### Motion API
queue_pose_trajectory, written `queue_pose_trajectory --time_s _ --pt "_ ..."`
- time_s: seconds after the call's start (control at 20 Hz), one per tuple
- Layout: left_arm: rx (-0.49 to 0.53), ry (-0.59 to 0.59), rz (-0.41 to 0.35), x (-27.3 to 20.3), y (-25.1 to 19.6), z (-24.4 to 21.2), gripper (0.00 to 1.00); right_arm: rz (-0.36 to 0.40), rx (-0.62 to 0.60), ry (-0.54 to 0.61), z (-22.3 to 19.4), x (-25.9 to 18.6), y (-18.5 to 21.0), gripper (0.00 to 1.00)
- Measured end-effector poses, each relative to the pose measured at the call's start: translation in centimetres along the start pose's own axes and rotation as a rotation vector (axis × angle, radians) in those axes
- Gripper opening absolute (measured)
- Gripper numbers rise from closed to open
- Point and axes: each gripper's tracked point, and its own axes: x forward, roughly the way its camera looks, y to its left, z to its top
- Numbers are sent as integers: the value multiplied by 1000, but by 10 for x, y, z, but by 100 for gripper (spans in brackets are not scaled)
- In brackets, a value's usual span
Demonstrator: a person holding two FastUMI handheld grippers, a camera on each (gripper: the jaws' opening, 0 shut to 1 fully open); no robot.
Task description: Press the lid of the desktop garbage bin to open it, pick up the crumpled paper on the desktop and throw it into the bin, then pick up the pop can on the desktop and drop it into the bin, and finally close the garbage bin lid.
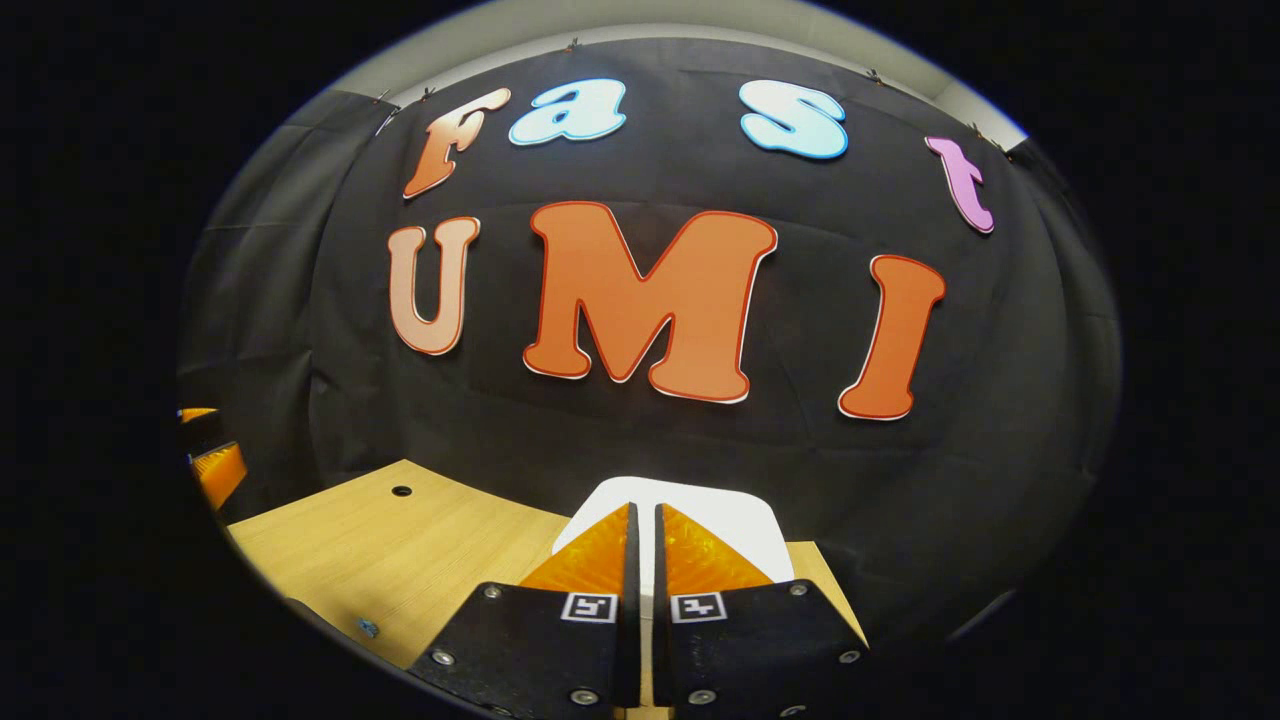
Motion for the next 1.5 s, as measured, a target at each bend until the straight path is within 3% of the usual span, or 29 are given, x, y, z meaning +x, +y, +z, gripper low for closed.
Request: queue_pose_trajectory --time_s 0.15,0.3,0.75,1.0,1.35,1.5 --pt "3 8 19 1 0 -2 99 42 32 18 -7 13 3 2" --pt "8 18 44 2 3 -5 99 20 33 41 -14 29 -6 1" --pt "15 49 117 3 5 -11 99 57 29 175 -58 58 -6 1" --pt "25 69 113 2 -5 -14 100 83 37 204 -75 61 -3 1" --pt "42 74 93 -4 -25 -14 99 51 42 219 -80 58 -4 1" --pt "63 48 111 -8 -25 -6 100 98 97 227 -78 59 -2 1"
